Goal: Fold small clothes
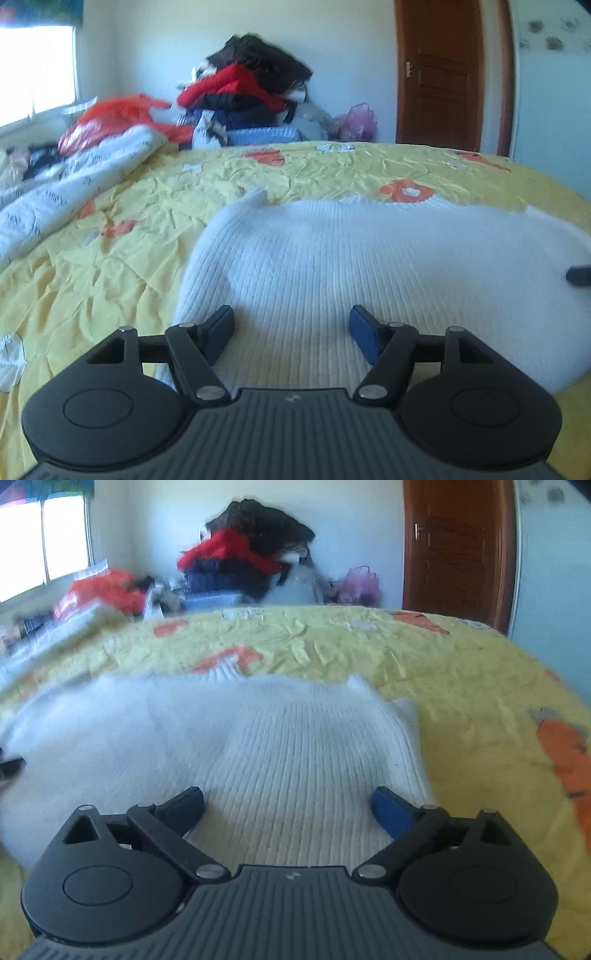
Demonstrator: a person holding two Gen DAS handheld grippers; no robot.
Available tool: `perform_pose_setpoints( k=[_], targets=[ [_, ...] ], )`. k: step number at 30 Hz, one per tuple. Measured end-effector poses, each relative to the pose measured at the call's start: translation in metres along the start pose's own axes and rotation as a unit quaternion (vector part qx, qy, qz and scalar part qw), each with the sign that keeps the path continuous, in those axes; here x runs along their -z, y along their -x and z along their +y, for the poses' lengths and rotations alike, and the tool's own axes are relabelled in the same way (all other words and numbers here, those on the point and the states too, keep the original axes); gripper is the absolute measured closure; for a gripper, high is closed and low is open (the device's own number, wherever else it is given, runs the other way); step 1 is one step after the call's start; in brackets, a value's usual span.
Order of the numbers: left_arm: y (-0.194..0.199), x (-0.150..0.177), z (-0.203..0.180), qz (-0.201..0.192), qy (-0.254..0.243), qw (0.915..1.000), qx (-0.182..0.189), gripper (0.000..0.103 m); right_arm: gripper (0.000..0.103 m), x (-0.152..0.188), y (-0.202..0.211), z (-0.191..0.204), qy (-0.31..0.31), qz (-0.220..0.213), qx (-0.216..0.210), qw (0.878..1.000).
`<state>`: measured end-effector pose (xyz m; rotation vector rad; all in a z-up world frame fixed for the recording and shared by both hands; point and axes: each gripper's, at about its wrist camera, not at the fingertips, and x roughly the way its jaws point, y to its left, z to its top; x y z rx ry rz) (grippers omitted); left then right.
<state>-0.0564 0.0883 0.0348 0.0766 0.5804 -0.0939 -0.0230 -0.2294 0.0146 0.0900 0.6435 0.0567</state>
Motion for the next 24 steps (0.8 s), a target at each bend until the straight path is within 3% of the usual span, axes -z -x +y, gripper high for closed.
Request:
perform_pose_setpoints(
  k=[2, 4, 6, 11, 13, 15, 17, 21, 23, 24],
  targets=[
    [0.015, -0.009, 0.008, -0.001, 0.036, 0.9993, -0.003, 0.034, 0.008, -0.011, 0.007, 0.001, -0.013, 0.008, 0.002, 1.0],
    [0.037, -0.012, 0.019, -0.025, 0.075, 0.9968, -0.016, 0.029, 0.01, -0.019, 0.02, -0.001, -0.037, -0.006, -0.022, 0.999],
    [0.055, -0.007, 0.038, -0.036, 0.146, 0.9883, -0.023, 0.024, 0.01, -0.022, 0.035, -0.002, -0.048, -0.034, -0.05, 0.997],
    [0.051, 0.026, 0.076, 0.043, 0.322, 0.9457, -0.011, 0.024, 0.008, -0.031, 0.052, 0.007, -0.039, -0.067, -0.083, 0.993],
    [0.041, 0.036, 0.088, 0.067, 0.378, 0.9234, -0.01, 0.024, 0.007, -0.032, 0.051, 0.012, -0.035, -0.067, -0.095, 0.993],
    [0.038, 0.038, 0.092, 0.055, 0.405, 0.9125, -0.002, 0.024, 0.007, -0.032, 0.049, 0.019, -0.026, -0.063, -0.1, 0.993],
    [0.031, 0.034, 0.094, 0.061, 0.415, 0.9079, 0.004, 0.024, 0.007, -0.031, 0.05, 0.026, -0.019, -0.058, -0.107, 0.992],
    [0.013, 0.028, 0.086, 0.078, 0.433, 0.8963, 0.057, 0.024, 0.006, -0.028, 0.053, 0.031, -0.019, -0.054, -0.115, 0.992],
    [0.009, 0.026, 0.083, 0.071, 0.431, 0.898, 0.048, 0.027, 0.006, -0.028, 0.055, 0.033, -0.02, -0.054, -0.116, 0.992],
    [0.008, 0.025, 0.084, 0.069, 0.437, 0.8959, 0.042, 0.035, 0.006, -0.028, 0.055, 0.032, -0.02, -0.053, -0.116, 0.992]
  ],
)
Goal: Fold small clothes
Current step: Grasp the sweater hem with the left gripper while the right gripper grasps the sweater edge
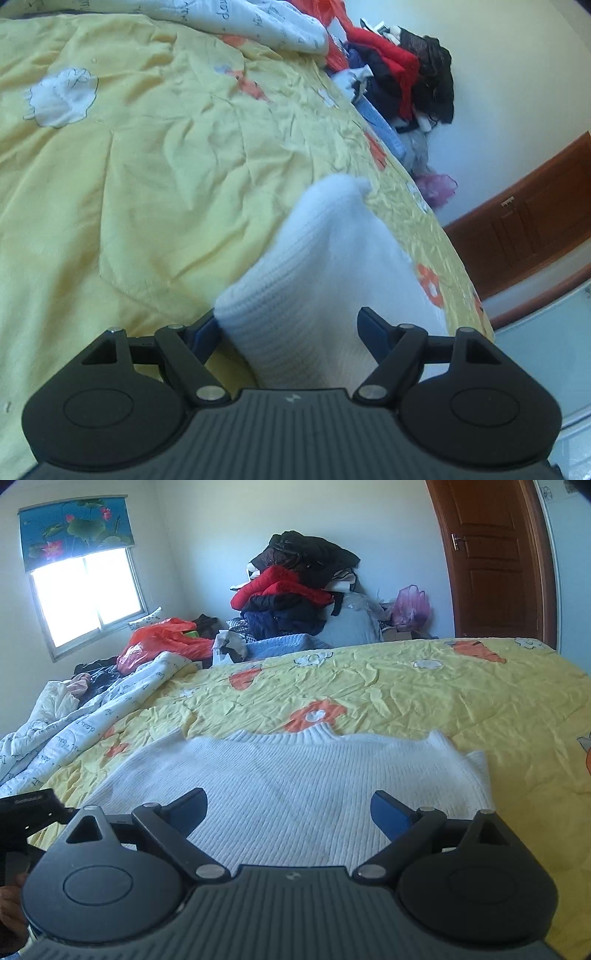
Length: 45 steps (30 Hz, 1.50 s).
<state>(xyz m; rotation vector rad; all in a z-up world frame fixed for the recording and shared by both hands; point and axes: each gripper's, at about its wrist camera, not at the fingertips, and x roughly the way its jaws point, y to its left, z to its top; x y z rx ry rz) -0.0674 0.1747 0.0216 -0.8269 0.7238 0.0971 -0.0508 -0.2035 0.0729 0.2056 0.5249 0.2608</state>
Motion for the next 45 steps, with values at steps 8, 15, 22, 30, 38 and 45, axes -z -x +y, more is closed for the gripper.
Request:
perform_pose_setpoints(
  k=[8, 15, 22, 30, 38, 45],
  targets=[
    [0.009, 0.0, -0.024, -0.022, -0.053, 0.9978, -0.034, 0.074, 0.006, -0.018, -0.013, -0.002, -0.034, 0.03, -0.056, 0.997],
    [0.036, 0.081, -0.138, -0.09, -0.403, 0.9109, -0.003, 0.076, 0.005, -0.058, -0.094, -0.02, -0.197, 0.183, -0.237, 0.933],
    [0.028, 0.148, -0.149, -0.075, -0.545, 0.8346, 0.018, 0.076, 0.012, -0.059, -0.178, -0.02, -0.267, 0.27, -0.244, 0.892],
    [0.021, 0.156, -0.147, -0.079, -0.583, 0.8084, 0.016, 0.076, 0.015, -0.095, -0.21, -0.009, -0.221, 0.28, -0.207, 0.911],
    [0.018, 0.153, -0.148, -0.08, -0.583, 0.8086, 0.011, 0.076, 0.077, -0.104, -0.237, 0.038, -0.034, 0.298, -0.171, 0.938],
    [0.038, 0.162, -0.179, -0.056, -0.586, 0.8073, 0.048, 0.076, 0.08, -0.121, -0.197, 0.007, 0.0, 0.25, -0.196, 0.948]
  ],
)
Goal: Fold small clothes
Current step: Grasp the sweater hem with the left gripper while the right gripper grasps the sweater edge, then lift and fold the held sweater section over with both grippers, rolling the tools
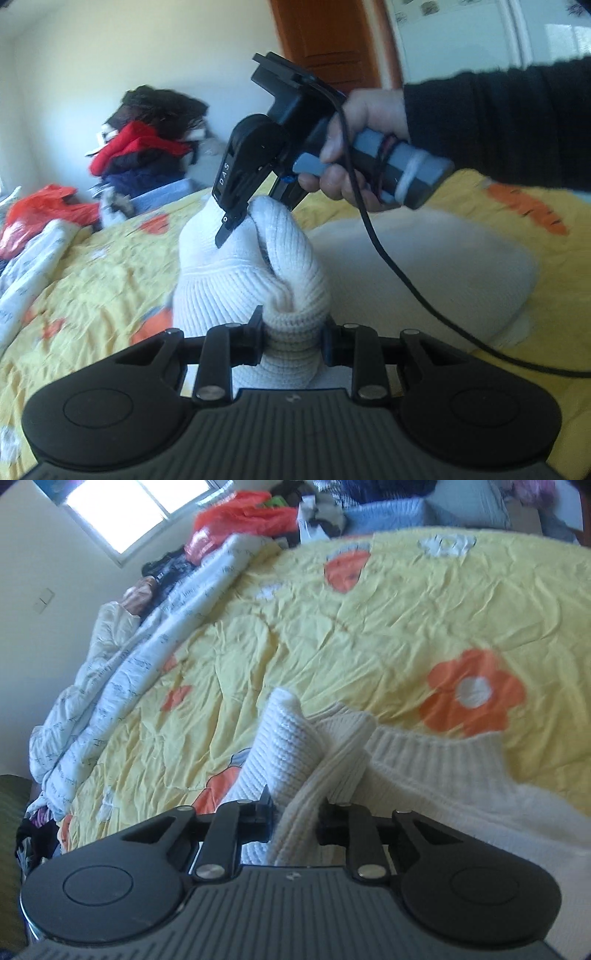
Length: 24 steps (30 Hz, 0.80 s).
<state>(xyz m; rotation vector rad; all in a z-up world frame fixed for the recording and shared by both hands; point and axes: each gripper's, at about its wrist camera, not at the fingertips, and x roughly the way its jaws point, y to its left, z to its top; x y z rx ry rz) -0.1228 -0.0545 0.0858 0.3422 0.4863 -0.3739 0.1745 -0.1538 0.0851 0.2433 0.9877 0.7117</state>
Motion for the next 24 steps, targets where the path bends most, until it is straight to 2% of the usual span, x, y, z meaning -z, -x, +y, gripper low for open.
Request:
perform_pose_setpoints(
  k=[5, 9, 13, 17, 18, 19, 22, 23, 24],
  targets=[
    [0.002, -0.03, -0.047, -0.035, -0.04, 0.9959, 0.074, 0.076, 0.081, 0.013, 0.074, -0.041, -0.002, -0.04, 0.014, 0.999],
    [-0.011, -0.036, -0.095, -0.035, -0.076, 0.9871, 0.136, 0.076, 0.08, 0.044, 0.123, -0.088, -0.032, -0.05, 0.051, 0.997],
    [-0.034, -0.025, -0.134, 0.002, -0.103, 0.9783, 0.18, 0.076, 0.081, 0.083, 0.135, -0.132, -0.077, -0.047, 0.079, 0.993],
    [-0.043, -0.014, -0.146, -0.003, -0.123, 0.9764, 0.177, 0.076, 0.08, 0.112, 0.129, -0.16, -0.126, -0.078, 0.062, 0.987],
    [-0.045, -0.014, -0.143, -0.005, -0.125, 0.9757, 0.18, 0.074, 0.077, 0.116, 0.127, -0.163, -0.138, -0.091, 0.06, 0.984],
    [-0.043, -0.014, -0.138, -0.009, -0.121, 0.975, 0.186, 0.072, 0.066, 0.12, 0.126, -0.164, -0.147, -0.102, 0.061, 0.982],
    [-0.029, -0.019, -0.102, -0.025, -0.081, 0.9694, 0.23, 0.055, 0.053, 0.128, 0.133, -0.164, -0.176, -0.126, 0.034, 0.976],
    [-0.023, -0.022, -0.085, -0.022, -0.058, 0.9678, 0.244, 0.04, 0.051, 0.133, 0.142, -0.166, -0.19, -0.138, 0.028, 0.972],
    [-0.016, -0.024, -0.067, -0.025, -0.033, 0.9665, 0.253, 0.026, 0.042, 0.138, 0.153, -0.168, -0.205, -0.159, 0.015, 0.966]
  ],
)
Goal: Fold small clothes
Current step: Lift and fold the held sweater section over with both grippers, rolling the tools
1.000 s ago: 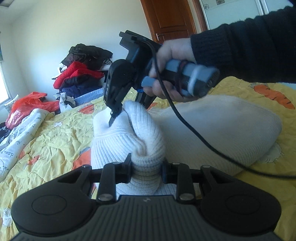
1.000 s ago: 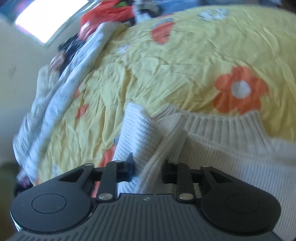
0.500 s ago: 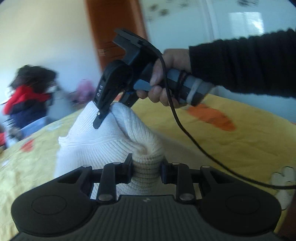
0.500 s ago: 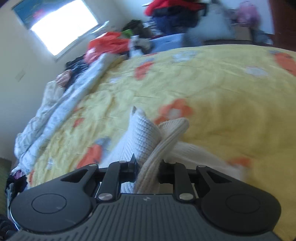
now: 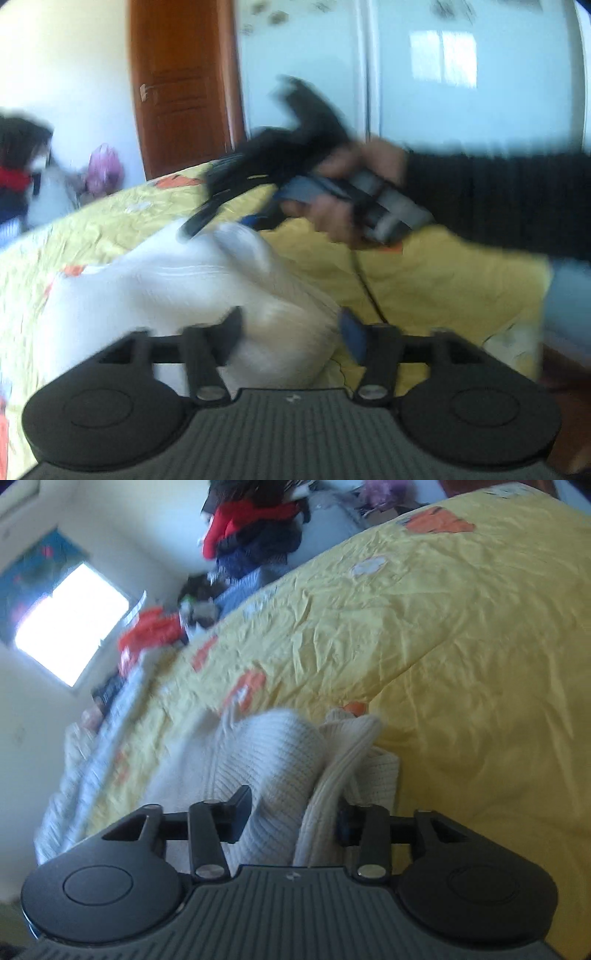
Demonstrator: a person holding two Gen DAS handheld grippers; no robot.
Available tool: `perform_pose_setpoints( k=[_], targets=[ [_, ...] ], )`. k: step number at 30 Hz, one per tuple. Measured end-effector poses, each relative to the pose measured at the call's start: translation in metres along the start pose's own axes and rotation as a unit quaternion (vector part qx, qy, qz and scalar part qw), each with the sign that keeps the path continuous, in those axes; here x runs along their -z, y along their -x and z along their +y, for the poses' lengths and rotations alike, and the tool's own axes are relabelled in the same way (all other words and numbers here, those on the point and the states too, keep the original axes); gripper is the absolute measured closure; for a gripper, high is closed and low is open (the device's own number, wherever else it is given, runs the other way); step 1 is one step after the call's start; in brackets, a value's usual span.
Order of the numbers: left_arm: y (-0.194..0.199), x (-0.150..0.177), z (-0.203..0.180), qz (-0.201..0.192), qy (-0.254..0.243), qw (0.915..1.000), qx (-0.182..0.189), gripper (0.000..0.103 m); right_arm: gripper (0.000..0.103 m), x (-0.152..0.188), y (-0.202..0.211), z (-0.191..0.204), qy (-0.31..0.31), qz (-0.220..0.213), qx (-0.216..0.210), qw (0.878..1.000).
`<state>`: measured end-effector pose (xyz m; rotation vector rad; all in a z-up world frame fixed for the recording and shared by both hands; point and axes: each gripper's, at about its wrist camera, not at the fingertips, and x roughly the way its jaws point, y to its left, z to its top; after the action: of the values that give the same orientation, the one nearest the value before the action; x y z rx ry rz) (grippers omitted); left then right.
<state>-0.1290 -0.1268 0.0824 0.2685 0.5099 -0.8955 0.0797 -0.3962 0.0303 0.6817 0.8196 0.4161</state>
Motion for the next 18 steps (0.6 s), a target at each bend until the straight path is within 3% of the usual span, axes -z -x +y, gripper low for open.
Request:
perform_pose_setpoints(
  k=[1, 3, 5, 7, 8, 9, 10, 12, 13, 15, 17, 18],
  targets=[
    [0.017, 0.0, 0.016, -0.015, 0.026, 0.9995, 0.002, 0.022, 0.03, 0.0, 0.011, -0.004, -0.01, -0.017, -0.012, 1.0],
    [0.048, 0.002, 0.051, -0.038, 0.086, 0.9956, 0.005, 0.021, 0.019, 0.002, 0.024, -0.012, -0.024, -0.042, -0.019, 0.999],
    [0.063, 0.005, 0.096, -0.044, 0.149, 0.9877, -0.014, 0.018, 0.019, 0.004, 0.022, -0.019, -0.03, -0.03, -0.009, 0.999],
    [0.059, 0.016, 0.148, -0.036, 0.233, 0.971, -0.043, 0.016, 0.019, 0.007, 0.011, -0.025, -0.033, -0.007, 0.002, 0.999],
    [0.049, 0.025, 0.175, -0.023, 0.29, 0.9558, -0.045, 0.016, 0.019, 0.009, 0.006, -0.026, -0.036, -0.001, 0.004, 0.999],
    [0.037, 0.039, 0.203, -0.007, 0.36, 0.9325, -0.033, 0.016, 0.019, 0.011, 0.0, -0.028, -0.038, 0.006, 0.004, 0.999],
    [0.025, 0.052, 0.227, 0.005, 0.425, 0.9051, -0.007, 0.016, 0.02, 0.012, -0.004, -0.029, -0.041, 0.009, -0.002, 0.999],
    [0.0, 0.077, 0.259, 0.005, 0.514, 0.8535, 0.084, 0.016, 0.014, 0.016, -0.011, -0.033, -0.058, 0.028, -0.039, 0.997],
    [-0.013, 0.081, 0.263, 0.006, 0.531, 0.8418, 0.097, 0.016, 0.009, 0.017, -0.014, -0.033, -0.053, 0.038, -0.04, 0.997],
    [-0.03, 0.082, 0.264, 0.013, 0.529, 0.8432, 0.097, 0.016, 0.008, 0.021, -0.019, -0.031, -0.037, 0.055, -0.03, 0.997],
    [-0.051, 0.08, 0.262, 0.027, 0.522, 0.8453, 0.11, 0.016, 0.009, 0.022, -0.021, -0.03, -0.044, 0.062, -0.046, 0.996],
    [-0.059, 0.073, 0.259, 0.024, 0.504, 0.8559, 0.112, 0.016, 0.009, 0.022, -0.024, -0.03, -0.052, 0.062, -0.053, 0.995]
  ],
)
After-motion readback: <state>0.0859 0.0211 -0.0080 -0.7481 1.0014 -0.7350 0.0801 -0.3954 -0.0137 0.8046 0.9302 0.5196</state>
